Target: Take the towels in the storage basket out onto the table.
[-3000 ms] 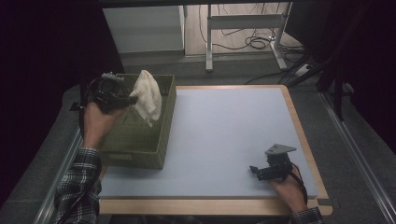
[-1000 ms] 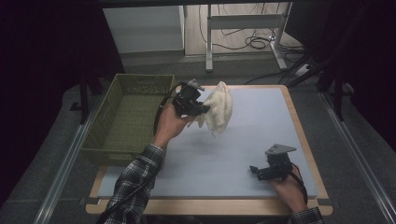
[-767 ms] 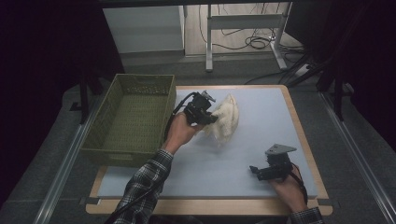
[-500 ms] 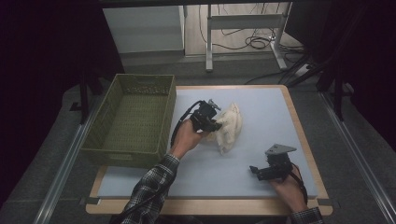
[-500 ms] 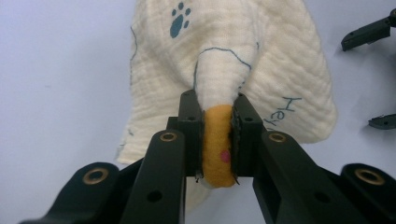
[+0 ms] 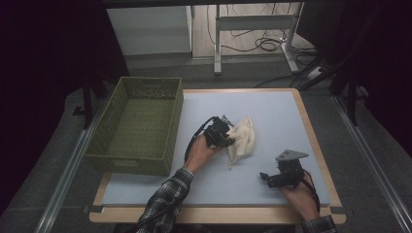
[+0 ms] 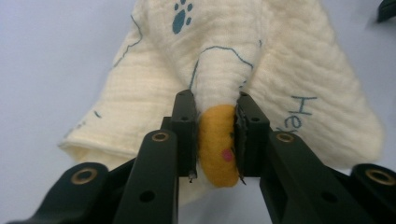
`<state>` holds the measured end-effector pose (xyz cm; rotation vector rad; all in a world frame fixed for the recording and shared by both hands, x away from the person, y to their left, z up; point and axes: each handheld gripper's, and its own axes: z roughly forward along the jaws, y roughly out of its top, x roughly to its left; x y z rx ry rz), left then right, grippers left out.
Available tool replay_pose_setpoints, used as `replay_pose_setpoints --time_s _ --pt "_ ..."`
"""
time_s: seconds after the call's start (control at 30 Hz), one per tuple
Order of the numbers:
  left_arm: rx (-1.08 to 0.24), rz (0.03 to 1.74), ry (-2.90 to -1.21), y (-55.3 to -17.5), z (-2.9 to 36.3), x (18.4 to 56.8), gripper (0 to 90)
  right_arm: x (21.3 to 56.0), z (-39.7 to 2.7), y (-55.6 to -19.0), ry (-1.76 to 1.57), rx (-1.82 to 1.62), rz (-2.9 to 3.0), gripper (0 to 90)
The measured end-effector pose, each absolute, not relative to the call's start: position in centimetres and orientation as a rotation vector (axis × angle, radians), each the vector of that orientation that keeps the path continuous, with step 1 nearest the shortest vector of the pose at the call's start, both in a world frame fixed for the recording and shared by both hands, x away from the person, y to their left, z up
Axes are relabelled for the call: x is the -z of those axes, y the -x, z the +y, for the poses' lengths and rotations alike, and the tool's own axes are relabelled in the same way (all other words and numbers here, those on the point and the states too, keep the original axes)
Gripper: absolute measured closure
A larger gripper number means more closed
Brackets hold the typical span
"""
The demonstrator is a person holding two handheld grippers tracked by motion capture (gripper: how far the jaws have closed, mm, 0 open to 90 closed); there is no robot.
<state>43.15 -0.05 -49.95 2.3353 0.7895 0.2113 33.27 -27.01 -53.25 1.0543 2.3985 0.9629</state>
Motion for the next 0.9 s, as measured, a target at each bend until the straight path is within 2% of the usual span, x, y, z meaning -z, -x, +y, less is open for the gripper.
replay_pose_setpoints --time_s 0.1,0.13,0.2,0.23,0.27,0.37,0.53,0.73,0.9 --pt "-0.215 0.782 -2.335 -43.0 -0.5 50.6 64.4 53.2 -27.0 -33.3 -1.057 -0.963 2.399 4.4" --pt "-0.213 0.782 -2.326 -43.0 -0.6 50.7 64.4 53.2 -27.0 -33.3 -1.057 -0.963 2.399 4.4" --pt "-0.213 0.789 -2.306 -42.9 -0.7 50.6 55.7 53.2 -27.0 -33.3 -1.057 -0.963 2.399 4.4" --pt "-0.218 0.789 -2.3 -42.8 -0.7 50.5 47.1 53.2 -27.0 -33.3 -1.057 -0.963 2.399 4.4" --pt "-0.226 0.791 -2.292 -42.7 -0.8 50.4 47.1 53.2 -27.0 -33.3 -1.057 -0.963 2.399 4.4" --pt "-0.264 0.779 -2.279 -42.3 -0.6 49.9 33.8 53.2 -27.0 -33.3 -1.057 -0.964 2.4 4.4" --pt "-0.297 0.789 -2.229 -41.5 0.1 49.5 20.2 53.2 -27.0 -33.3 -1.056 -0.964 2.4 4.4" --pt "-0.305 0.799 -2.199 -40.3 1.2 49.3 14.3 53.2 -27.0 -33.3 -1.057 -0.963 2.399 4.4" --pt "-0.336 0.8 -2.206 -39.0 2.2 49.4 14.5 53.2 -27.0 -33.3 -1.058 -0.963 2.4 4.5"
